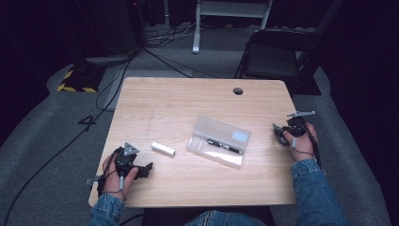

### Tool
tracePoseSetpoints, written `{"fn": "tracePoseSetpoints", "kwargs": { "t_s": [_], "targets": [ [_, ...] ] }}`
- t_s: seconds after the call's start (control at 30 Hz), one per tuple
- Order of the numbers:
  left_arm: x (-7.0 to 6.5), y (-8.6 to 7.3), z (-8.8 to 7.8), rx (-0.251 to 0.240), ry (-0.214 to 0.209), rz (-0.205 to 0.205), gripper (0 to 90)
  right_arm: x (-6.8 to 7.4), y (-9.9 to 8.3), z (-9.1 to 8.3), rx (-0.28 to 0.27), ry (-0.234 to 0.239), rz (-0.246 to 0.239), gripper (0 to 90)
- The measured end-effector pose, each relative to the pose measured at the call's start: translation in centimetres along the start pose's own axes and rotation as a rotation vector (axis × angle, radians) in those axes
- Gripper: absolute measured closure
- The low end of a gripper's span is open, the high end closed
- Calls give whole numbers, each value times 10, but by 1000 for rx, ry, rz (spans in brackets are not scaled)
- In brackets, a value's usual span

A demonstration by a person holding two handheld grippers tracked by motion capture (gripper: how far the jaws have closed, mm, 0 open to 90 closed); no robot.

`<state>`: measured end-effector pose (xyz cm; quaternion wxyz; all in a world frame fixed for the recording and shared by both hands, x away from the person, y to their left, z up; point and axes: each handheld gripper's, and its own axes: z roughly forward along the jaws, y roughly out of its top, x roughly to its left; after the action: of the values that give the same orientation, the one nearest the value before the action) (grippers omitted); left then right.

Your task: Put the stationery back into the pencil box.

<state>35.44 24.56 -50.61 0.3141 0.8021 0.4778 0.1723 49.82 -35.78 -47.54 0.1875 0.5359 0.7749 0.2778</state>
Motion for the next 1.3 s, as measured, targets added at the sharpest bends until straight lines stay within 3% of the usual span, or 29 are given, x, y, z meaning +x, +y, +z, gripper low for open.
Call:
{"fn": "tracePoseSetpoints", "kwargs": {
  "t_s": [0.67,1.1,1.3],
  "targets": [
    [0,0,0,1,-1,0,14,24,19,-42,-102,45,-62,537],
    [0,0,0,-1,-1,-2,15,50,32,-71,-151,85,-131,538],
    [0,0,0,2,-3,-1,15,69,38,-82,-173,135,-171,538]
  ]
}}
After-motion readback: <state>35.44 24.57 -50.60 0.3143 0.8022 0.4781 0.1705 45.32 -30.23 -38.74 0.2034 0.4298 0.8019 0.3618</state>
